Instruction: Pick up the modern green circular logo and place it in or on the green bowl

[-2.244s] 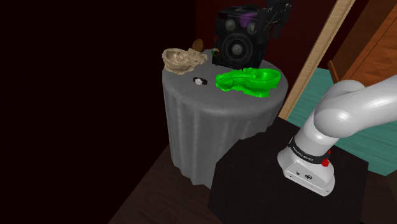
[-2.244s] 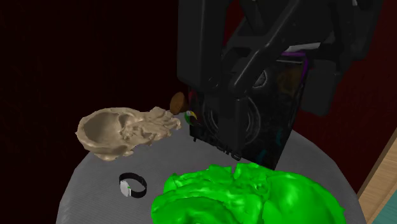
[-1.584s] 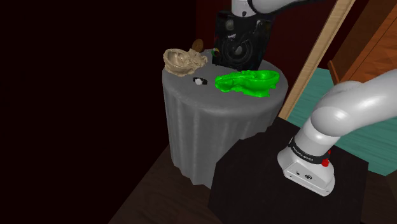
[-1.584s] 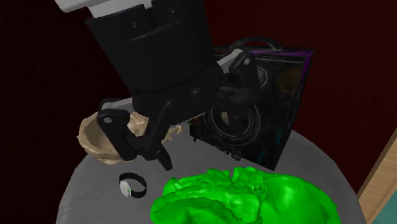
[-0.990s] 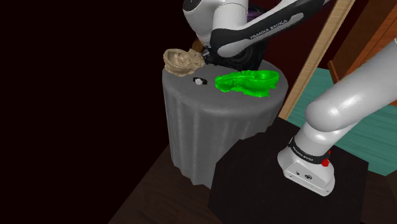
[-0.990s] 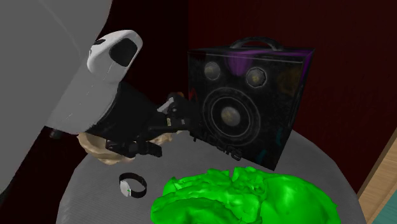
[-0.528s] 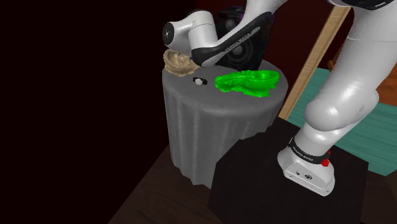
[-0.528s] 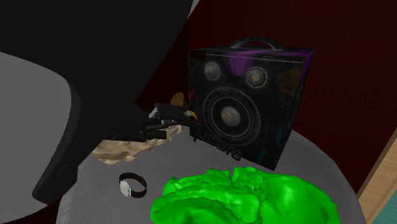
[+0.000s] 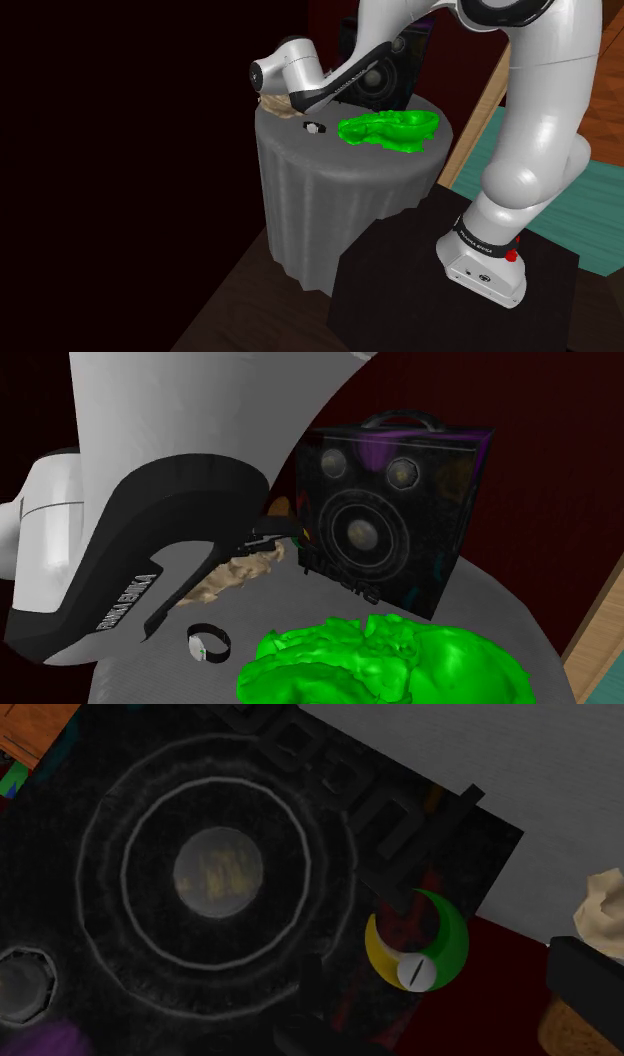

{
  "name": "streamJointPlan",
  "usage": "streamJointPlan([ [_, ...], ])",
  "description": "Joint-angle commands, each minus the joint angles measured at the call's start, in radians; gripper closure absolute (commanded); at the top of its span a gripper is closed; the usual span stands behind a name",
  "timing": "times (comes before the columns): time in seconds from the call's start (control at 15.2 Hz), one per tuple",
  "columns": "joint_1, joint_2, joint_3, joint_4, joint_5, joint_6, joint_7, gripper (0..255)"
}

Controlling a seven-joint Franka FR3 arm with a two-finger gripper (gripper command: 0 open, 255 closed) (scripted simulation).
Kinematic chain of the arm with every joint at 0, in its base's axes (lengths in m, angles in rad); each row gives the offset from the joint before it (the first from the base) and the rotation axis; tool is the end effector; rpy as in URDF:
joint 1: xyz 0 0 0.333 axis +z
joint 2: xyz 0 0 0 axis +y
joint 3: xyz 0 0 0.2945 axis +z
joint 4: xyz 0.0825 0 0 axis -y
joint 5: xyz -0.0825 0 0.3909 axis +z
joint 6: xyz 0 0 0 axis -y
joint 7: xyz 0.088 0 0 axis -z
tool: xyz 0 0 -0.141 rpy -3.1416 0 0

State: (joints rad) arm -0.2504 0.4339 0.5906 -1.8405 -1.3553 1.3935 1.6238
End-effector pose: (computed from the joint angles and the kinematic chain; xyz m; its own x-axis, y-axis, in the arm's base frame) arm 0.5948 0.0244 0.3130 0.6299 -0.2155 0.7462 -0.7766 -0.1909 0.6004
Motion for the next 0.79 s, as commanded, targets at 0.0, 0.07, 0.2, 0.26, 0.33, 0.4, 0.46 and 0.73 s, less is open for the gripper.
streamJointPlan([
  [0.0,-0.016,0.005,-0.012,-0.012,-0.010,0.016,0.005,0],
  [0.07,-0.024,0.003,-0.015,-0.018,-0.014,0.025,0.005,0],
  [0.2,-0.035,0.001,-0.020,-0.026,-0.021,0.040,0.006,0],
  [0.26,-0.036,0.001,-0.019,-0.026,-0.021,0.040,0.006,0],
  [0.33,-0.036,0.001,-0.019,-0.026,-0.022,0.039,0.006,0],
  [0.4,-0.036,0.001,-0.018,-0.026,-0.022,0.039,0.006,0],
  [0.46,-0.037,0.001,-0.018,-0.026,-0.022,0.039,0.006,0],
  [0.73,-0.037,0.001,-0.017,-0.027,-0.022,0.038,0.008,255],
])
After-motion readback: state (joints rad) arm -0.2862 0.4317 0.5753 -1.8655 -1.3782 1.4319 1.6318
